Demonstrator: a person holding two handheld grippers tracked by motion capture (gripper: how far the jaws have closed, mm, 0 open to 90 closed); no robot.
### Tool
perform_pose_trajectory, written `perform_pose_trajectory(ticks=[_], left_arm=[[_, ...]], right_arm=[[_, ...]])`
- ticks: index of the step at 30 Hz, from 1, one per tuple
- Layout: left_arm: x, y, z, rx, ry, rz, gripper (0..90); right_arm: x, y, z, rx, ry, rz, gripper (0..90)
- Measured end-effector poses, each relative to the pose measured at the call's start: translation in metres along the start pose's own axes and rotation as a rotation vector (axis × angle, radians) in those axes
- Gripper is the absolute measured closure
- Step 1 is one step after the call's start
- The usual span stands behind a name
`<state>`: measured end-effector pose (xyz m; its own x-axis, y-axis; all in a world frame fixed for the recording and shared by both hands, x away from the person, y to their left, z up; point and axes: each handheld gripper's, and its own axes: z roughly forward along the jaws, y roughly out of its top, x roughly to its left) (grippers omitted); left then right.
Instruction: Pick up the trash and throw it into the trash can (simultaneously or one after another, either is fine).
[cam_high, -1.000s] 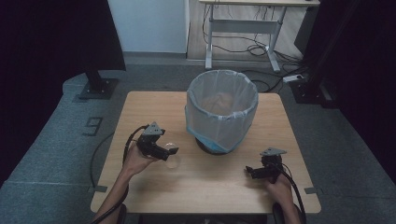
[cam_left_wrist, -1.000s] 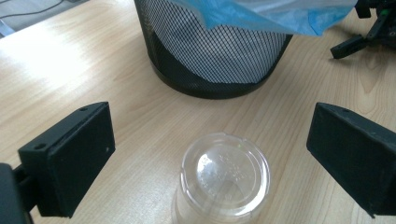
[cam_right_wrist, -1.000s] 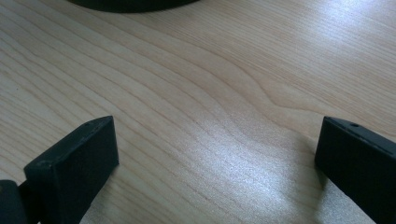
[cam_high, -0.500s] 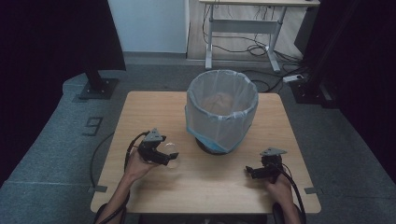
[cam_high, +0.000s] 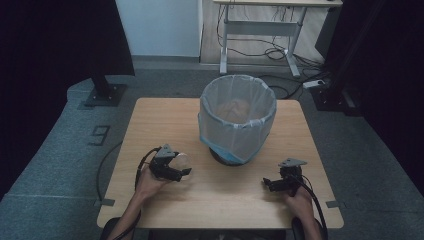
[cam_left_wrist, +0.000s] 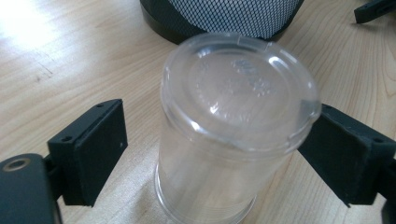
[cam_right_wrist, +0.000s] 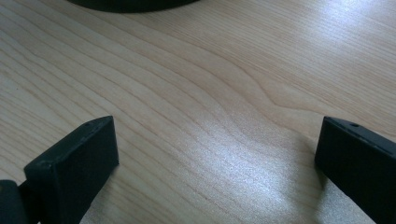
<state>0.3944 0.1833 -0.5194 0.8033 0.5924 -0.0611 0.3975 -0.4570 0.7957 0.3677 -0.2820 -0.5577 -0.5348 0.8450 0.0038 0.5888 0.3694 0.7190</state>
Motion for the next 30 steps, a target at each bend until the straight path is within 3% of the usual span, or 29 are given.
perform_pose_trajectory(ticks=[13, 17, 21, 30], left_arm=[[-0.005, -0.010, 0.017, 0.104, 0.035, 0.062, 15.0], [-0.007, -0.010, 0.021, 0.126, 0.054, 0.082, 20.8], [-0.008, -0.011, 0.024, 0.138, 0.061, 0.090, 27.2], [-0.006, -0.011, 0.022, 0.134, 0.041, 0.071, 30.7]], right_arm=[[0.000, 0.000, 0.000, 0.000, 0.000, 0.000, 0.0], [0.000, 0.000, 0.000, 0.001, 0.001, 0.000, 0.0], [0.000, 0.000, 0.000, 0.001, 0.001, 0.000, 0.0], [0.000, 0.000, 0.000, 0.000, 0.000, 0.000, 0.0]])
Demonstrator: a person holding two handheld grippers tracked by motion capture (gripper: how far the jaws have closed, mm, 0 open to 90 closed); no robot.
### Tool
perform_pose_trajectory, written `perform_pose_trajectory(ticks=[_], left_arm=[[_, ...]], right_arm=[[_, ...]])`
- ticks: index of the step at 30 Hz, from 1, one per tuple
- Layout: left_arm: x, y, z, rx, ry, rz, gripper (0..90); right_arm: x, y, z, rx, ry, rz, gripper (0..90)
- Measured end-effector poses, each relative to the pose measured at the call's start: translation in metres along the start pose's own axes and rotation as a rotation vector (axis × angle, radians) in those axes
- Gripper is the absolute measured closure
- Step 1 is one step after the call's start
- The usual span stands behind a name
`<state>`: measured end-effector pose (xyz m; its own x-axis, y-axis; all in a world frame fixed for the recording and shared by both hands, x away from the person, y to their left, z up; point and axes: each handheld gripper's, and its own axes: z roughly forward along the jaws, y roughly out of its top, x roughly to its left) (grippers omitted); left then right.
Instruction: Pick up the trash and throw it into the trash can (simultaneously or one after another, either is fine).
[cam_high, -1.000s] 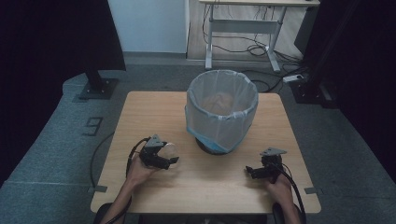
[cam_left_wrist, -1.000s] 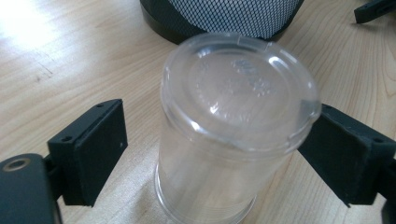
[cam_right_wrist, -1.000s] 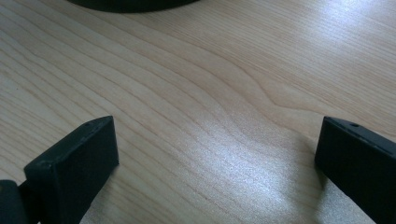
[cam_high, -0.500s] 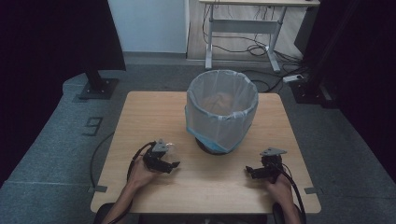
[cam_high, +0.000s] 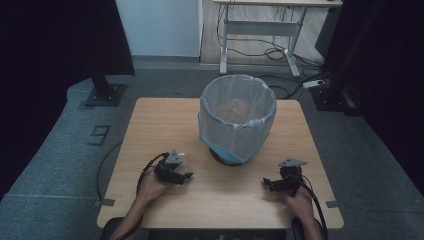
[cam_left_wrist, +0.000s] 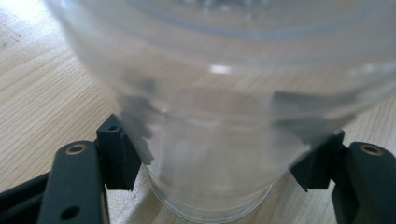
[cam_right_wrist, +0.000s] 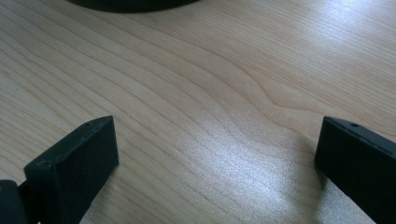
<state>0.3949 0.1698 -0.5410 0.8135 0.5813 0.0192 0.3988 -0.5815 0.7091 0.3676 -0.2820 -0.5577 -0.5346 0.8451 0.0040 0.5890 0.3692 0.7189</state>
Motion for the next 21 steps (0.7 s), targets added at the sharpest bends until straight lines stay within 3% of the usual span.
perform_pose_trajectory(ticks=[9, 21], left_arm=[[0.004, 0.004, -0.008, -0.049, -0.025, -0.054, 32.5], [0.003, 0.015, -0.015, -0.035, -0.011, -0.014, 32.6]], right_arm=[[0.000, 0.000, 0.000, 0.000, 0.000, 0.000, 0.0], [0.000, 0.000, 0.000, 0.000, 0.000, -0.001, 0.0]])
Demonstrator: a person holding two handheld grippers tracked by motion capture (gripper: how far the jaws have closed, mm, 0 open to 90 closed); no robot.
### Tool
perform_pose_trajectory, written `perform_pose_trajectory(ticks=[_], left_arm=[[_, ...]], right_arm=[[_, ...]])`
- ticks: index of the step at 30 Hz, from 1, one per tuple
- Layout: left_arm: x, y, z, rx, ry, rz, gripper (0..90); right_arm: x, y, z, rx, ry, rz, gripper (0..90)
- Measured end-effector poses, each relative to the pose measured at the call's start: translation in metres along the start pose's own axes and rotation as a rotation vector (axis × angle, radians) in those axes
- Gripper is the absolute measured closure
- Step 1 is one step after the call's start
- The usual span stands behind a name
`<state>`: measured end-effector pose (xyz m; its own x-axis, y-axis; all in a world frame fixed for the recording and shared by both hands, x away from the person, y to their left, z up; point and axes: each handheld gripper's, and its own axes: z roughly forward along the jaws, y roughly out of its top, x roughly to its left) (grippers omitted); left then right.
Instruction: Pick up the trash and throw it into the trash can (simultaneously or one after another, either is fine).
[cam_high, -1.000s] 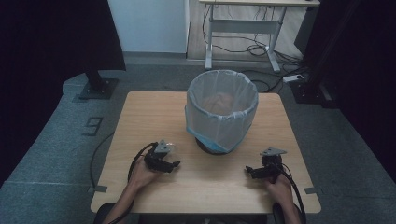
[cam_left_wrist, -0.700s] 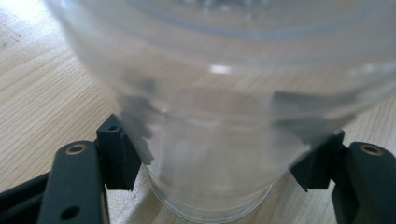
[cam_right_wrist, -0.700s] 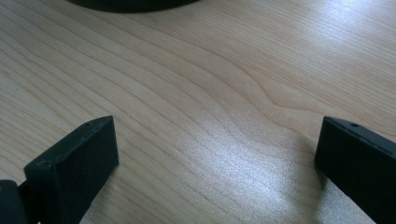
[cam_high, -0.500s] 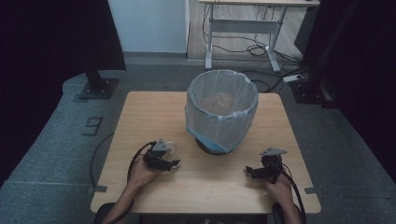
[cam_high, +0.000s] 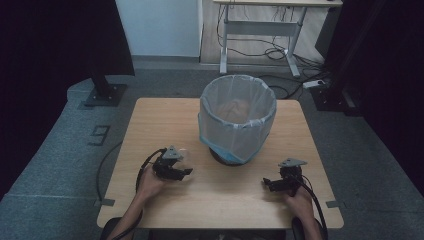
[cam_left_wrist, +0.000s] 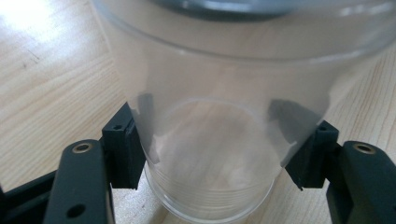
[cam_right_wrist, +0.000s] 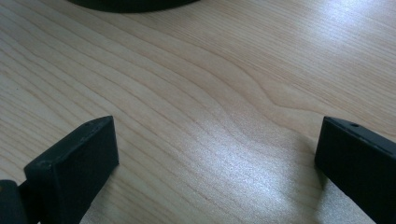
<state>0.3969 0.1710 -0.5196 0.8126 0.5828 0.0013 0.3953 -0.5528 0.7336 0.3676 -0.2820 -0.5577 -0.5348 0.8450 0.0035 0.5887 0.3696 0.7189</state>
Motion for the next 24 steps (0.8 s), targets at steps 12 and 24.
perform_pose_trajectory(ticks=[12, 24], left_arm=[[0.008, 0.014, -0.015, -0.014, -0.024, -0.013, 32.3], [0.015, 0.027, -0.030, -0.017, -0.003, -0.015, 32.4]], right_arm=[[0.000, 0.000, 0.000, 0.001, 0.001, 0.000, 0.0], [0.000, 0.000, 0.000, 0.000, 0.000, 0.000, 0.0]])
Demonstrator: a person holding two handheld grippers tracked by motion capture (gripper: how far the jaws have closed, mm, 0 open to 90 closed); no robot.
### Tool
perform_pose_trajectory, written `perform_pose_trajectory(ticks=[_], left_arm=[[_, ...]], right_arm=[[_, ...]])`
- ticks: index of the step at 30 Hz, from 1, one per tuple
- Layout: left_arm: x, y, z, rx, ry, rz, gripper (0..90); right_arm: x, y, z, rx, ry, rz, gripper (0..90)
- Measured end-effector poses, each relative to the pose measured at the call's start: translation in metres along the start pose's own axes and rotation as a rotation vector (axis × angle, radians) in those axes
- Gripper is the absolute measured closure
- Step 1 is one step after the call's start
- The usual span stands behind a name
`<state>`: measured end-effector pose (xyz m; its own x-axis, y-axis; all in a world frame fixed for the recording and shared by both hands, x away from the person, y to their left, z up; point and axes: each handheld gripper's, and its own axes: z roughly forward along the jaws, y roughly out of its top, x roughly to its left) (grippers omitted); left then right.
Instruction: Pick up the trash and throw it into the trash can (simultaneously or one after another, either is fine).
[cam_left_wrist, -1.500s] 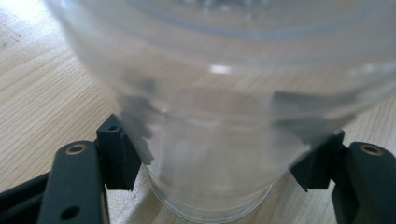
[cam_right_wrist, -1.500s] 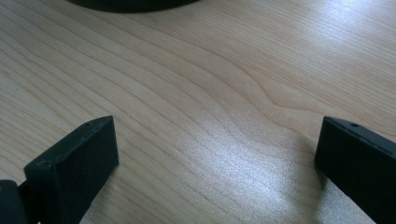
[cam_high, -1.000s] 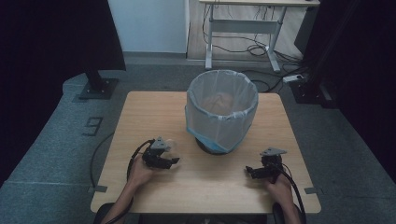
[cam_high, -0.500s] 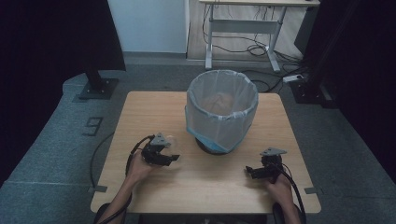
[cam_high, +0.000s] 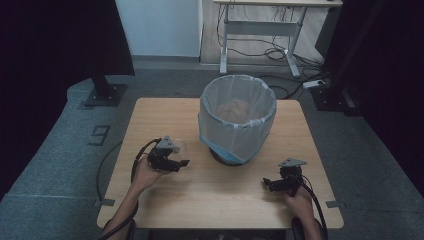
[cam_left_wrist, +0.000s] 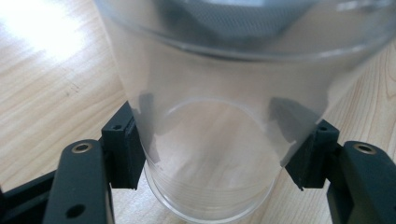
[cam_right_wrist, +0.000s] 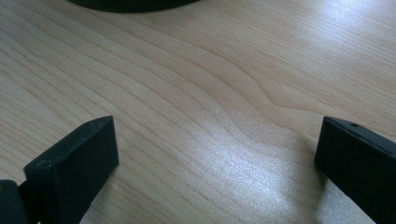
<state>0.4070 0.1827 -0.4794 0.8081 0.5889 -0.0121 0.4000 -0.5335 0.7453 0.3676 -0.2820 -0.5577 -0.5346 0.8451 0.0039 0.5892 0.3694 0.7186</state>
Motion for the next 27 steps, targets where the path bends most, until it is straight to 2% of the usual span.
perform_pose_trajectory(ticks=[13, 27], left_arm=[[0.005, 0.018, -0.016, -0.004, 0.016, 0.011, 32.4], [0.011, 0.039, -0.034, -0.006, 0.008, -0.002, 32.4]], right_arm=[[0.000, 0.000, 0.000, 0.001, 0.001, 0.000, 0.0], [0.000, 0.000, 0.000, 0.000, -0.001, 0.000, 0.0]])
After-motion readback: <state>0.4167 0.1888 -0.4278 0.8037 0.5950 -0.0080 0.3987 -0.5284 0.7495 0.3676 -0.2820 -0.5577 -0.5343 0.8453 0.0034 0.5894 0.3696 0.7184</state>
